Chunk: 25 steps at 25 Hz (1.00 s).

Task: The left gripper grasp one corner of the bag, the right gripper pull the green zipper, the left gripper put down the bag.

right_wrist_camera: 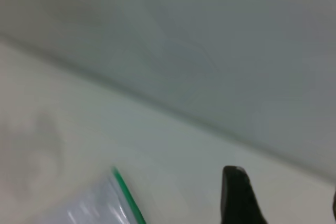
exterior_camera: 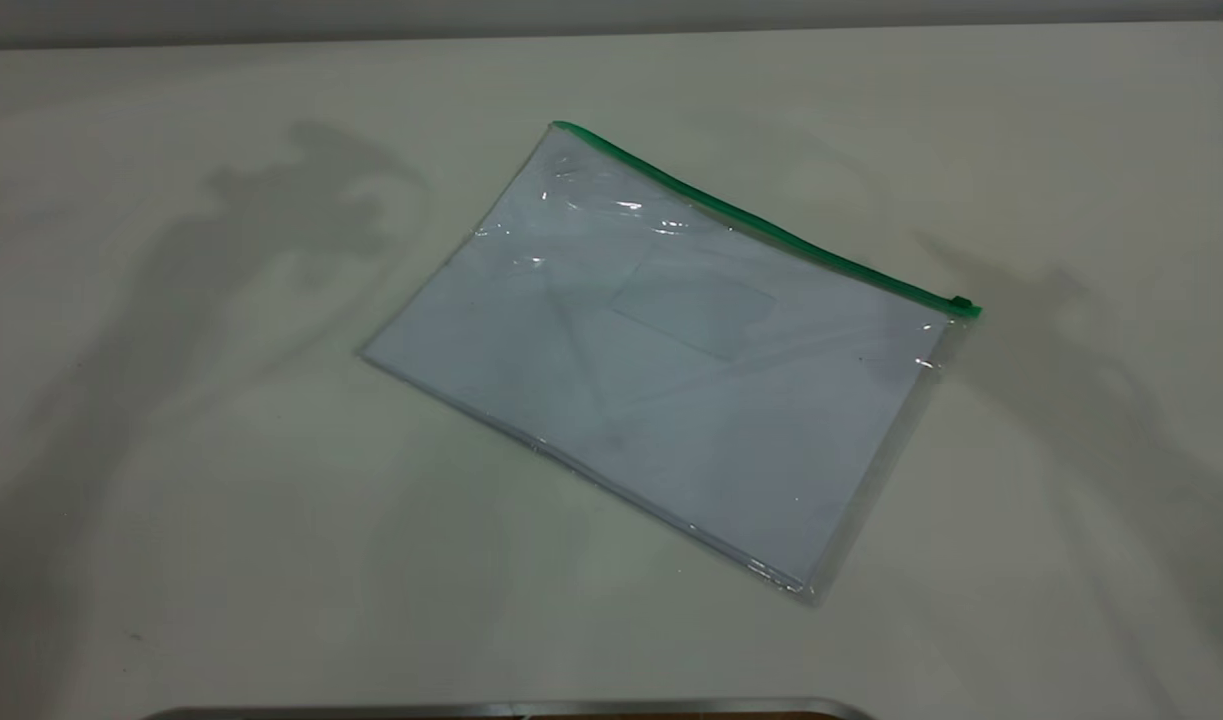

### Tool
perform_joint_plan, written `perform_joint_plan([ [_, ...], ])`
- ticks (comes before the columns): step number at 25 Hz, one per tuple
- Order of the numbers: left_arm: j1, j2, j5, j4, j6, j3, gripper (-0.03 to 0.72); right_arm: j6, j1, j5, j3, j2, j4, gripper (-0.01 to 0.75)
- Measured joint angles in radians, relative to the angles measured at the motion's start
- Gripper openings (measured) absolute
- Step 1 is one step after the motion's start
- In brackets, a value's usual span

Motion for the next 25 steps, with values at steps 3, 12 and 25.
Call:
perform_joint_plan([
  [3,0.000,-0.112,0.095,0.067,-0.063,0.000,0.587,0.172,0.000,0.093,0.000,-0.122,-0.127,0.464],
  [12,0.000,-0.379,0.136,0.208,-0.250,0.054,0.587,0.742,0.000,0.368,0.001,-0.450,-0.691,0.464],
  [25,0.000,-1.096,0.136,0.213,-0.347,0.787,0.587,1.146,0.000,0.790,0.001,-0.936,-0.971,0.464],
])
